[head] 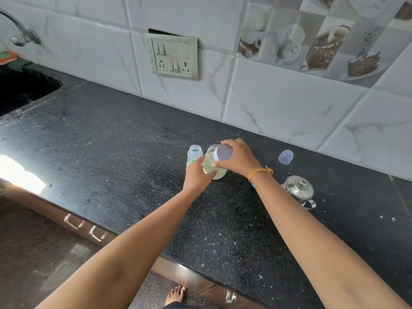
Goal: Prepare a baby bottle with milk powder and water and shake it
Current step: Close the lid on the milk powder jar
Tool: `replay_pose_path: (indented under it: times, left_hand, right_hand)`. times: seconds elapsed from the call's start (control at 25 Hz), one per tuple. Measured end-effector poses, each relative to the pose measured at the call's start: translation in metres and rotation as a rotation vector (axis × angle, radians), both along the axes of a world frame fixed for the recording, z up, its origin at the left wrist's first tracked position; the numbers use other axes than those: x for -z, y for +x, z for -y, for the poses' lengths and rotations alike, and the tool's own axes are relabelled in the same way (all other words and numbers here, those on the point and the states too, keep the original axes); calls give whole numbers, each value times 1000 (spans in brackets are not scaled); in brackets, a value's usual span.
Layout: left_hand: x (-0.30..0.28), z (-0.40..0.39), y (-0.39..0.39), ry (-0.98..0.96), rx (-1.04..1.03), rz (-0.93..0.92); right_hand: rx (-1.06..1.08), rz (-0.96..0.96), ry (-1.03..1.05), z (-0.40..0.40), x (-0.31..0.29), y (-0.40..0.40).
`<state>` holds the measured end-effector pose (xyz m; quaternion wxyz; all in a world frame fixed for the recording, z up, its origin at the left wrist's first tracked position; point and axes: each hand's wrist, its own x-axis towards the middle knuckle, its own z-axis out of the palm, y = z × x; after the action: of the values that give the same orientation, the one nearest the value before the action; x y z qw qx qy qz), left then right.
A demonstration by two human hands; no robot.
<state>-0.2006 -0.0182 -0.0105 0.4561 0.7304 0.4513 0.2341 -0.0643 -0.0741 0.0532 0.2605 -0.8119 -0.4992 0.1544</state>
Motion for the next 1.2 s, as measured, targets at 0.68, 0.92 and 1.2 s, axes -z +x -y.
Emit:
replay_pose_path:
  times: [0.68,0.92,1.2]
  left_hand:
    - [30,-20,48,-164,64,217]
    - [42,-23,53,-111,71,260]
    - [47,-20,55,-119,37,277]
  right_hand:
    - [-291,236,-329,-52,-10,32]
    - [-76,452,-435,-55,-6,23]
    - [-371,307,-612,-57,-35,33]
